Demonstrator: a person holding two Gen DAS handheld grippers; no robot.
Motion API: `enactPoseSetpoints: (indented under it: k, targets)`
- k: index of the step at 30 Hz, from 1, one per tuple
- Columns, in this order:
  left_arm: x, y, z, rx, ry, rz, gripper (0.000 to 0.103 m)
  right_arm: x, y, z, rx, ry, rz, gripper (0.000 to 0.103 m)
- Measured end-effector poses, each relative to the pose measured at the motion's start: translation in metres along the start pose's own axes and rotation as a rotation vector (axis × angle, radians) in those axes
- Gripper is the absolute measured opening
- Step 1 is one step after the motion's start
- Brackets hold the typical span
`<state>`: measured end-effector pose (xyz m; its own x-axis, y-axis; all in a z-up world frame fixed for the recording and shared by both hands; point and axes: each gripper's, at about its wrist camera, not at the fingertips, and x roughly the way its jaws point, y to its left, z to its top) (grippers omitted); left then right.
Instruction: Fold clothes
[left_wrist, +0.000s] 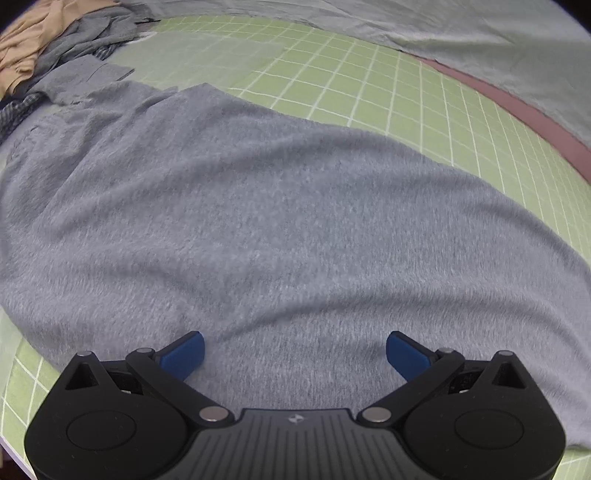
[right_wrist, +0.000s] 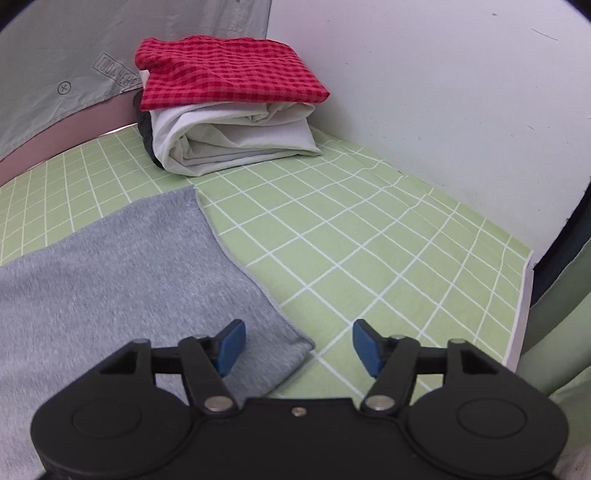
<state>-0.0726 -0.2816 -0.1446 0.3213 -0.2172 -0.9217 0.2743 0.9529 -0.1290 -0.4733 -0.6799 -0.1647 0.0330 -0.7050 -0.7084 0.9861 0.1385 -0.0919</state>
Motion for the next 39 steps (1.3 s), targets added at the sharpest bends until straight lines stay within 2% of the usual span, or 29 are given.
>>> enactPoseSetpoints:
  k: [2, 5, 8, 12, 16, 20, 26, 28, 30, 33, 35, 36, 37, 39]
  targets:
    - [-0.011, 0.024, 0.005, -0.105, -0.035, -0.025, 0.103, -0.004, 0.009, 0.004, -0.004, -0.004, 0.076, 0.086]
    - [-0.027, 0.062, 0.010, -0.225, -0.088, 0.008, 0.103, -0.008, 0.030, 0.008, -0.018, 0.005, 0.140, 0.099]
    - [-0.042, 0.099, 0.010, -0.282, -0.139, 0.058, 0.103, -0.009, 0.053, 0.009, -0.032, 0.039, 0.206, 0.102]
    - [-0.049, 0.146, 0.014, -0.349, -0.192, 0.155, 0.103, -0.015, 0.079, 0.006, -0.030, 0.079, 0.293, 0.103]
    - [-0.046, 0.186, 0.028, -0.430, -0.214, 0.180, 0.103, -0.027, 0.101, -0.005, -0.074, 0.101, 0.321, 0.103]
    - [-0.037, 0.213, 0.047, -0.465, -0.219, 0.162, 0.103, -0.038, 0.117, -0.016, -0.147, 0.118, 0.315, 0.103]
    - [-0.012, 0.236, 0.067, -0.506, -0.185, 0.074, 0.101, -0.050, 0.131, -0.029, -0.108, 0.142, 0.294, 0.103]
    - [-0.006, 0.242, 0.073, -0.523, -0.179, 0.043, 0.094, -0.053, 0.136, -0.034, -0.092, 0.150, 0.287, 0.103]
    - [0.000, 0.246, 0.077, -0.537, -0.178, 0.015, 0.091, -0.055, 0.141, -0.041, -0.091, 0.159, 0.273, 0.103]
    - [0.003, 0.243, 0.083, -0.514, -0.207, 0.016, 0.083, -0.056, 0.147, -0.049, -0.083, 0.184, 0.251, 0.103]
    - [0.003, 0.244, 0.085, -0.511, -0.232, 0.023, 0.066, -0.055, 0.150, -0.054, -0.089, 0.198, 0.237, 0.103]
    - [0.002, 0.249, 0.084, -0.538, -0.243, -0.011, 0.040, -0.054, 0.151, -0.055, -0.097, 0.204, 0.225, 0.103]
    - [0.002, 0.254, 0.082, -0.571, -0.255, -0.044, 0.022, -0.052, 0.152, -0.057, -0.104, 0.211, 0.212, 0.103]
    - [-0.002, 0.262, 0.077, -0.659, -0.280, -0.080, 0.019, -0.050, 0.149, -0.059, -0.097, 0.214, 0.205, 0.103]
